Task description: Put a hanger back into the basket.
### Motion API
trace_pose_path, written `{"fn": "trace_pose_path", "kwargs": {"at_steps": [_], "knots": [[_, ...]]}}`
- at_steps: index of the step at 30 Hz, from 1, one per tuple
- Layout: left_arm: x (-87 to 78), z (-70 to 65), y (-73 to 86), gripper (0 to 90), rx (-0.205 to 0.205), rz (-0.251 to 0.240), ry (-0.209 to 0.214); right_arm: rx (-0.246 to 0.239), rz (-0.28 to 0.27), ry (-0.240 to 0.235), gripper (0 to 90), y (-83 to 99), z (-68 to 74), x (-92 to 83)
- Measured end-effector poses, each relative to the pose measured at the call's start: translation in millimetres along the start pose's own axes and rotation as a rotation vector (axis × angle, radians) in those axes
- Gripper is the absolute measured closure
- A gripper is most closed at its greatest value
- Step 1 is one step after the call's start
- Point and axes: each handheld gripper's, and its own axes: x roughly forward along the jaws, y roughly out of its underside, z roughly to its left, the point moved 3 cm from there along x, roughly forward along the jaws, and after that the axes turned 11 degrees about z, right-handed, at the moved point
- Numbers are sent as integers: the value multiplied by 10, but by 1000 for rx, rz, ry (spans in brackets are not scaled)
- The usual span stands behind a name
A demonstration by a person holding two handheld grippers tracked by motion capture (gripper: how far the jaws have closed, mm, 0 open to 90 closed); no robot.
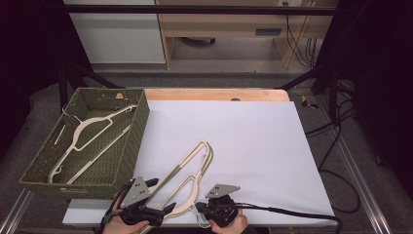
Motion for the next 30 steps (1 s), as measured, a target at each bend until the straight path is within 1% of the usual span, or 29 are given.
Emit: {"fn": "trace_pose_path", "kwargs": {"at_steps": [3, 4, 5, 8, 10, 12, 14, 18, 20, 25, 29, 30], "knots": [[127, -73, 19, 135, 22, 51, 19, 0, -2, 2, 893, -17, -5, -27], [189, -100, 29, 154, 30, 77, 31, 6, -3, 6, 893, -24, -5, -34], [229, -117, 35, 181, 34, 91, 38, 4, -3, 5, 893, -29, -7, -43], [373, -168, 59, 247, 52, 157, 51, 0, -7, 7, 893, -43, -14, -50], [446, -203, 68, 291, 67, 188, 58, -4, -7, 8, 893, -50, -14, -58], [479, -226, 77, 330, 78, 209, 65, -4, -2, 18, 893, -54, -14, -65], [476, -237, 81, 339, 89, 216, 66, -6, -1, 16, 893, -56, -14, -63], [434, -212, 75, 349, 78, 195, 59, -9, 0, 11, 893, -55, -22, -37], [432, -200, 76, 347, 69, 189, 56, -19, 0, 25, 893, -73, -54, -33], [433, -186, 77, 342, 67, 185, 47, -28, -5, 34, 893, -112, -93, -40], [431, -168, 73, 345, 64, 181, 39, -37, -10, 23, 893, -151, -118, -76], [431, -166, 71, 348, 61, 180, 39, -32, -11, 18, 893, -161, -118, -89]]}}
